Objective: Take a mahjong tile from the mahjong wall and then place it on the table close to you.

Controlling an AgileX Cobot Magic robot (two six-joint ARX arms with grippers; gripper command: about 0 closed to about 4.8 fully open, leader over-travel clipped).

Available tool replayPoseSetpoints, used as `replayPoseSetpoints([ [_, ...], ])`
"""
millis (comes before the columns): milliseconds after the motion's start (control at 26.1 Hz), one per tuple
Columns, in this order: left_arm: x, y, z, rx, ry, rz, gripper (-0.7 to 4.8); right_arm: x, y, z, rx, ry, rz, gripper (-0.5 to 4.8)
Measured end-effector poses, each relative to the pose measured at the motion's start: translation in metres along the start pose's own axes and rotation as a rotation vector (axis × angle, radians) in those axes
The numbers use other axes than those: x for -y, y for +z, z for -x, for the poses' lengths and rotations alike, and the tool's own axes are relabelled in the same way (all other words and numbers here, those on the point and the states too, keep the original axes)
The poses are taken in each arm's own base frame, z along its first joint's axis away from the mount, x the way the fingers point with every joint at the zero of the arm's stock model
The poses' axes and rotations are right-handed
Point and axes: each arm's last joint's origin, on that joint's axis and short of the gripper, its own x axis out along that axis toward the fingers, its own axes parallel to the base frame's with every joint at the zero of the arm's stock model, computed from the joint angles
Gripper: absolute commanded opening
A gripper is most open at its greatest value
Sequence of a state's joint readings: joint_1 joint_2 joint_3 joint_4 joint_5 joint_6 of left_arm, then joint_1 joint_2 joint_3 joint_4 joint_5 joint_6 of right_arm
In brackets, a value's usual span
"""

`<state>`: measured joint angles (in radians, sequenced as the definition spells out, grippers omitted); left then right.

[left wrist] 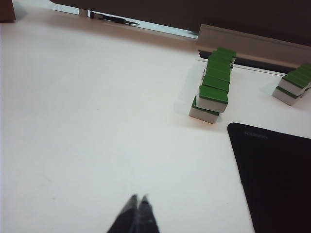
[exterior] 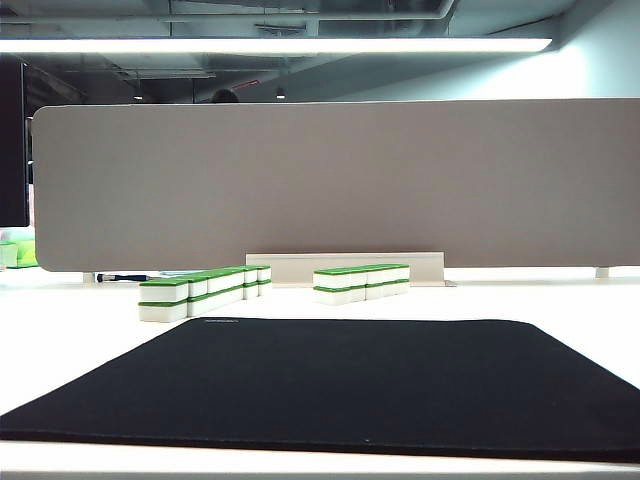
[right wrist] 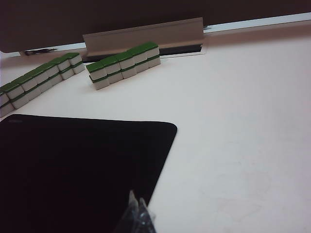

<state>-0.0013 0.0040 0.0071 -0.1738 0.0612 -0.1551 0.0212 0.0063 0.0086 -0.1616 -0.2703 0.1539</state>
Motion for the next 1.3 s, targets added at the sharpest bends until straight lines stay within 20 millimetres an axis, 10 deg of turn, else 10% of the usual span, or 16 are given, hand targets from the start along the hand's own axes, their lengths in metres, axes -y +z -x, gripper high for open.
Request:
replayPoseSetpoints([
  [805, 0.003, 0.0, 0.0, -0.01, -0.087, 0.044, -0.02, -0.002, 0.002, 0.0, 0.0, 0.047, -0.03, -0.02],
  [1303, 0.003, 0.0, 0.0, -0.01, -0.088, 0.044, -0.02, -0.015, 0.047, 0.02, 0.096, 0.065, -0.031, -0.02],
])
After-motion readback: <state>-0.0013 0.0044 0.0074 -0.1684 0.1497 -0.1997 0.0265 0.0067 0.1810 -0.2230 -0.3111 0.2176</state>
